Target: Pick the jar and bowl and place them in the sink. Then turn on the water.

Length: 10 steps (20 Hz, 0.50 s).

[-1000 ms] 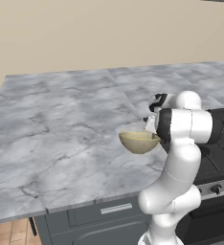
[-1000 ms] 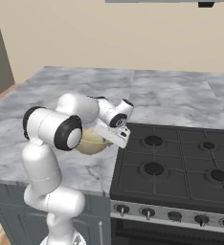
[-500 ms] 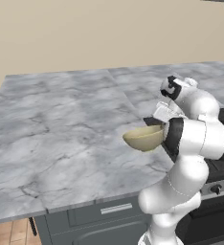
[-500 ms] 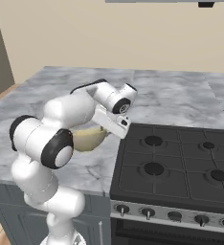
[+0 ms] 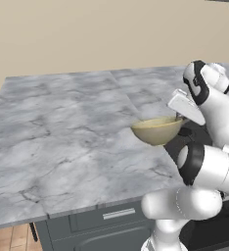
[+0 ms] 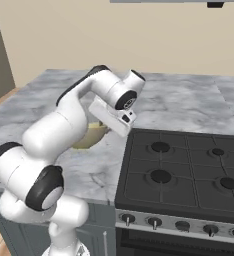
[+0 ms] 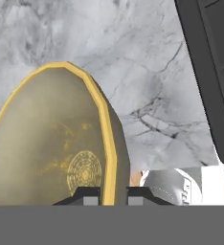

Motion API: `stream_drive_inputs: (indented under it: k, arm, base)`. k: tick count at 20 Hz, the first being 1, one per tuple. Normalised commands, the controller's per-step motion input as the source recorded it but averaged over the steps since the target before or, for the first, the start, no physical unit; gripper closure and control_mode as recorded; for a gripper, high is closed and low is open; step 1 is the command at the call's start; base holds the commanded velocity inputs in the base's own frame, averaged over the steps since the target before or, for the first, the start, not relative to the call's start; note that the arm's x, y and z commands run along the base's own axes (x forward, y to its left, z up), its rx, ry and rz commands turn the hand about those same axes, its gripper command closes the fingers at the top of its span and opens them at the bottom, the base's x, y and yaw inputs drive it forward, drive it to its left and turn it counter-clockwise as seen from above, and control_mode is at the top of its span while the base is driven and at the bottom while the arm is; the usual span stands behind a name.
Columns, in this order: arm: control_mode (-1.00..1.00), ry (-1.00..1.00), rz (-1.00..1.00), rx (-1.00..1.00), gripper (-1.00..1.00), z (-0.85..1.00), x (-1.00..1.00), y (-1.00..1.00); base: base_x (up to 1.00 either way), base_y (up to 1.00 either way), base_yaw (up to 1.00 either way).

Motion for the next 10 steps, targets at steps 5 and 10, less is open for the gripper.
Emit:
stream_drive_inputs:
  k: [5,10]
  arm:
    - [-1.0,-0.18,-0.17,-0.01,1.0,0.59,-0.43,0.0]
    - [-1.0,-0.25,-0.15,-0.06,1.0,0.4,-0.14,0.0]
  base:
    - [0.0,0.0,0.0]
    - [0.0,0.0,0.0]
